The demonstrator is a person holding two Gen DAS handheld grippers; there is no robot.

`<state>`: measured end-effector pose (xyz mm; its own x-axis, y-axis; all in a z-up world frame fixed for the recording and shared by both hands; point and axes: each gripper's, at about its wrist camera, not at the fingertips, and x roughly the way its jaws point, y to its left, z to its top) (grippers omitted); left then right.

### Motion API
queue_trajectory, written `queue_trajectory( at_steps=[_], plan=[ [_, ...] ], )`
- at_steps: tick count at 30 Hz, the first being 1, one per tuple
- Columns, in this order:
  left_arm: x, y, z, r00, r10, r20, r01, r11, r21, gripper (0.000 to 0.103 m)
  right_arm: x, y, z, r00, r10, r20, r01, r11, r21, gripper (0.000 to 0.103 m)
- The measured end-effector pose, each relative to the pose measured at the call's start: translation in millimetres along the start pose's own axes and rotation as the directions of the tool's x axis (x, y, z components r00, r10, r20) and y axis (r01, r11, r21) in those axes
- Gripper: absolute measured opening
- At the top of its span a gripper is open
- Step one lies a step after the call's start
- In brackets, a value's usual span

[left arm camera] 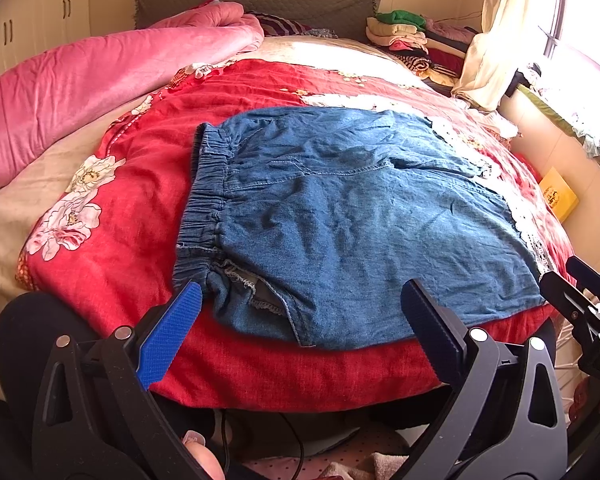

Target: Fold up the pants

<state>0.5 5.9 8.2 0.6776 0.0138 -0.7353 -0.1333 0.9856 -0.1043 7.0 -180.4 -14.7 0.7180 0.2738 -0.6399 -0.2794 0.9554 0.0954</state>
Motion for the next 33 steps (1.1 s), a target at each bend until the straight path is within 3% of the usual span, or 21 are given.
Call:
queue_trajectory(
  at_steps=[11,18,23,33],
  plan=[
    [16.9,19.0,16.0,1.0,0.008,-0.007,-0.008,1.0,-0.025,0.094,22.9,4.3,28.8,0.999,0.029,-0.014,-0.03,0.999,-0.04,0.099],
    [46.3,73.0,55.4,0.995,0.099,-0.02,-0.1,0.992,-0.078,0.094,59.6,15.2,80.1,0.996,0.09,-0.026,-0.092,0.99,-0.102,0.099],
    [70.9,102.0,89.8,0.991,0.135,-0.022,-0.136,0.989,-0.059,0.094,94.0,24.9,111.6,0.99,0.127,-0.056,-0.134,0.982,-0.132,0.099],
    [149.8,104.6,139.1,0.989,0.079,-0.129,-0.074,0.996,0.042,0.094,166.1,36.0,162.8,0.982,0.135,-0.134,-0.159,0.969,-0.189,0.099]
  ],
)
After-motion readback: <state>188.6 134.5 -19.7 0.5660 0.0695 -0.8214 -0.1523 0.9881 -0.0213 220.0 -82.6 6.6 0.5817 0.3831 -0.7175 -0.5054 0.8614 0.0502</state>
